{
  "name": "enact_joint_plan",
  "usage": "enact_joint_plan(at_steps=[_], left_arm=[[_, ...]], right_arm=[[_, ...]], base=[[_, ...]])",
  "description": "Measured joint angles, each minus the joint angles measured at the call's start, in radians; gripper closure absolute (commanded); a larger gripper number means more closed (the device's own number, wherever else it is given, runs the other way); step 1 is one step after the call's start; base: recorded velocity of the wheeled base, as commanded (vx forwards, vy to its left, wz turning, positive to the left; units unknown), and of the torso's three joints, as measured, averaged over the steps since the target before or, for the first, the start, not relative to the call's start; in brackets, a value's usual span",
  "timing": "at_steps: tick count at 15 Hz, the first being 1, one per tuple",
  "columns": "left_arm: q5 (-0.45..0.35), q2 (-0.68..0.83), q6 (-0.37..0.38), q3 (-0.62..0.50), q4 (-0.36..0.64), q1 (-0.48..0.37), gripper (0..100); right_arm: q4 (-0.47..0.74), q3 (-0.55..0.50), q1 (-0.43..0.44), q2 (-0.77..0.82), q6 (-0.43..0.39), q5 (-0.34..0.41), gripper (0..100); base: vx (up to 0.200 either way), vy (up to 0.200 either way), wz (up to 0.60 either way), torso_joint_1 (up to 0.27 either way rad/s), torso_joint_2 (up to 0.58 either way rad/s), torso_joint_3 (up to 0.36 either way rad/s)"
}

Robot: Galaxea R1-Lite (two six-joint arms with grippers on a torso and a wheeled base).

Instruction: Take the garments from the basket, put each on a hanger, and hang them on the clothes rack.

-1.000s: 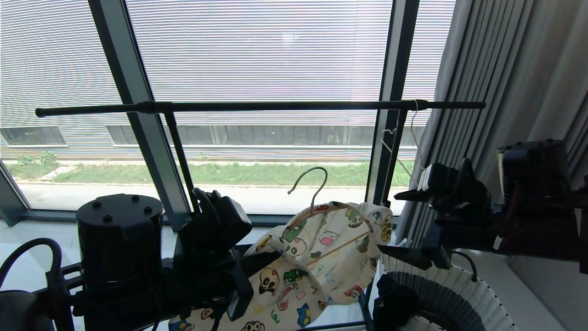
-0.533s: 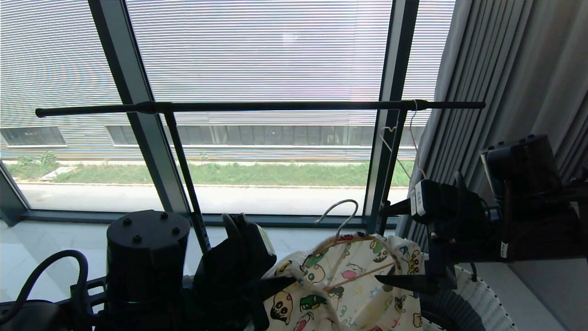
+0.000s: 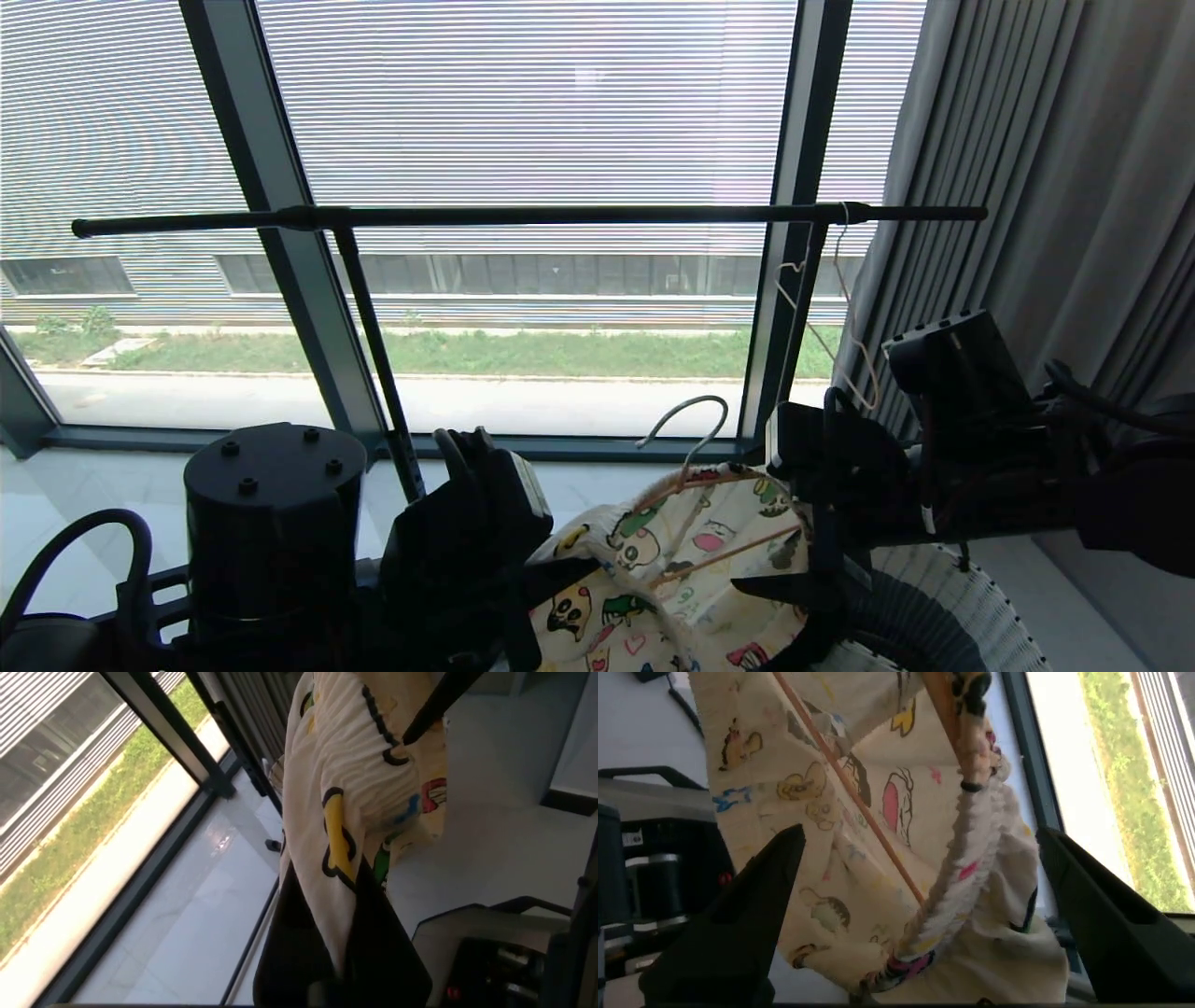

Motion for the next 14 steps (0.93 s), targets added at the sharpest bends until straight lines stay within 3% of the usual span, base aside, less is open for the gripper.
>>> enact_joint_plan(at_steps=[4, 9, 10, 14], left_arm=[[0.0, -0.008, -0.001, 0.0, 0.001, -0.012, 100], [0.002, -0.01, -0.001, 0.001, -0.029, -0.029, 100], [0.002, -0.01, 0.0, 0.001, -0.031, -0.03, 0], [0.007, -0.01, 0.0, 0.004, -0.034, -0.019, 0]], right_arm=[[-0.044, 0.0, -0.006, 0.02, 0.001, -0.053, 100], [-0.1, 0.004, -0.008, 0.032, 0.001, -0.065, 100], [-0.117, 0.005, -0.008, 0.031, 0.001, -0.064, 100], [-0.201, 0.01, -0.016, 0.008, -0.031, -0.06, 100]], base=[[0.0, 0.0, 0.0, 0.0, 0.0, 0.0], [0.0, 0.0, 0.0, 0.0, 0.0, 0.0], [0.0, 0.0, 0.0, 0.0, 0.0, 0.0], [0.0, 0.0, 0.0, 0.0, 0.0, 0.0]])
